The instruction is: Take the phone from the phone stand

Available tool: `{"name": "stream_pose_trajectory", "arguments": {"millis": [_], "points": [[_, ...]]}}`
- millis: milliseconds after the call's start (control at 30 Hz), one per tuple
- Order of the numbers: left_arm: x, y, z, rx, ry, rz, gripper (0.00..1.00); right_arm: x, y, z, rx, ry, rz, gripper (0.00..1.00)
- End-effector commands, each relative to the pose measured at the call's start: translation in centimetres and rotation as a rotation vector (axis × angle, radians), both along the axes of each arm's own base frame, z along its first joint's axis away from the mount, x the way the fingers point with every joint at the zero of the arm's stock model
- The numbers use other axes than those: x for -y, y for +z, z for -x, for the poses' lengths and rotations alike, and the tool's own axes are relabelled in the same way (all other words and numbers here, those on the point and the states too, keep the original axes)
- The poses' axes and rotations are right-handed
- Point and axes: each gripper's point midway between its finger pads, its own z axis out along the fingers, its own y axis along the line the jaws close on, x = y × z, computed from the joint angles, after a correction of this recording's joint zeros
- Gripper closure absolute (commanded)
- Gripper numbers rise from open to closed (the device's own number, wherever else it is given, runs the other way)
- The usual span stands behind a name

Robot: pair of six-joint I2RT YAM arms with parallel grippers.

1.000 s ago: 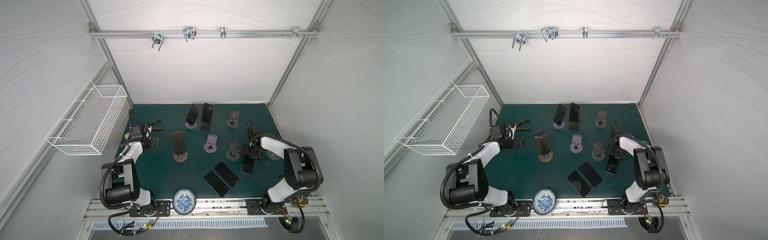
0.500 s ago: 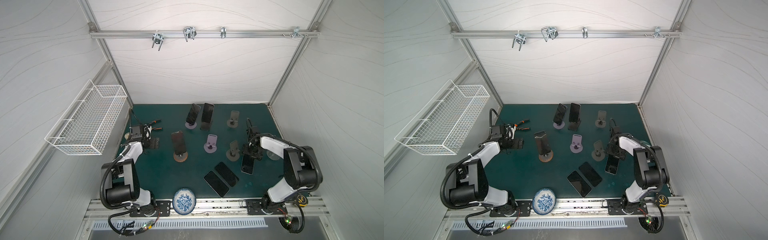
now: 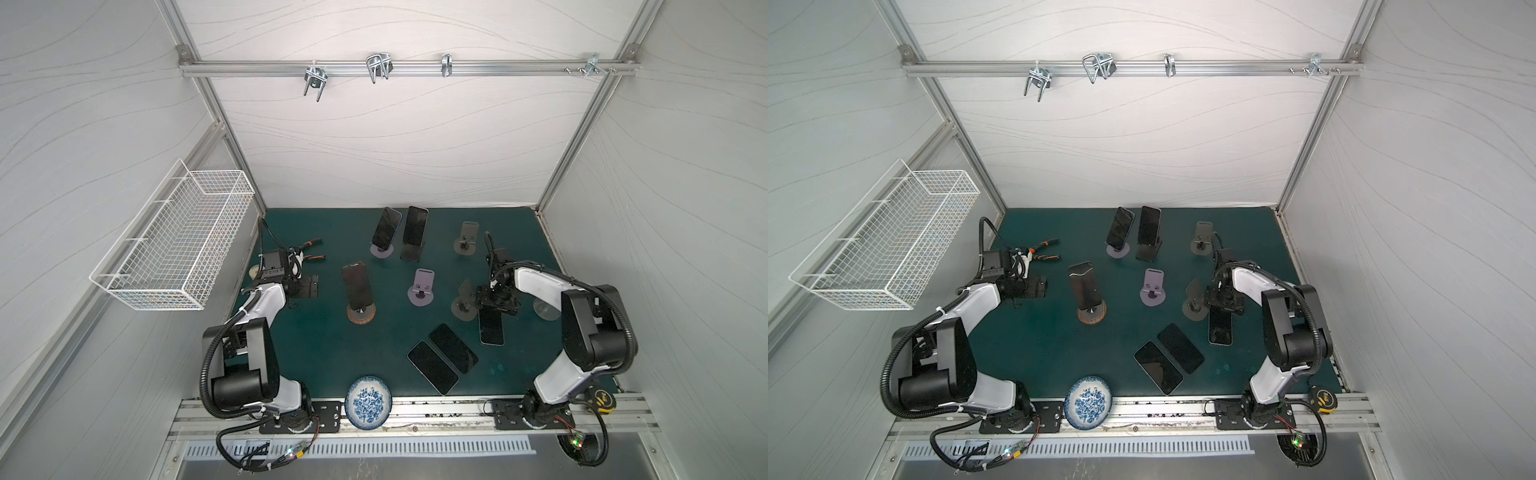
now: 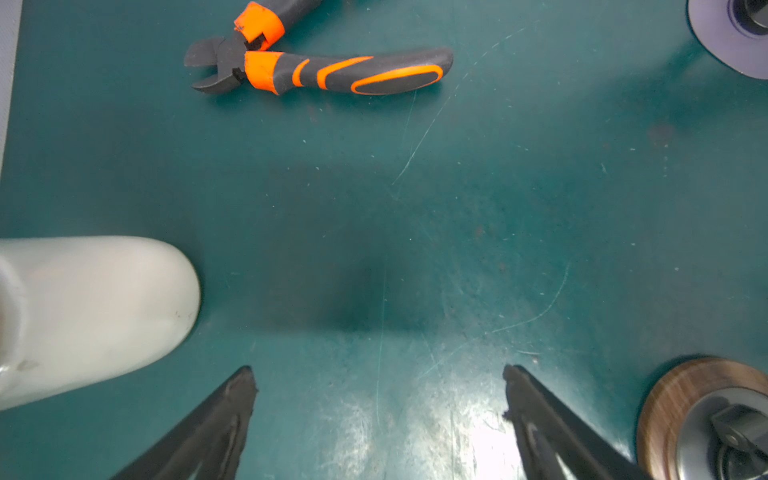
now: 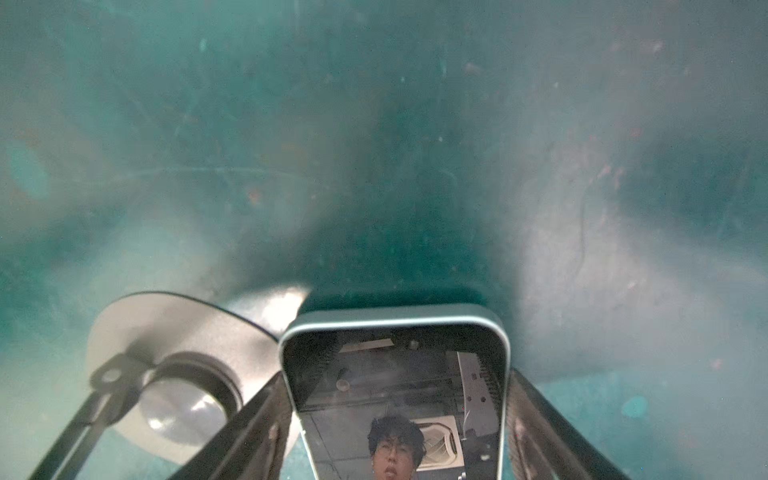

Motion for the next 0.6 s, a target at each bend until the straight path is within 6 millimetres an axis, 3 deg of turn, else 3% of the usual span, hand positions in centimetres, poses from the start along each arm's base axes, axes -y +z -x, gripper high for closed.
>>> {"name": "stream_pose_trajectory", "arguments": {"millis": [0, 167, 567], "points": [[0.1, 1.3, -0.9, 0.044, -0.022, -0.007, 0.05, 0.7, 0.2, 0.5, -0.035, 0.021, 0.049, 0.21], [0.0, 1.3, -1.0, 0.042, -0.018, -0.008, 0.05, 2.0, 0.2, 0.8, -0.036, -0.026, 0.073, 0.22], [0.1, 1.3, -0.9, 0.041, -0.026, -0.004, 0.05, 1.4, 0.9, 0.7, -0.017, -0.014, 0.027, 0.19]]}}
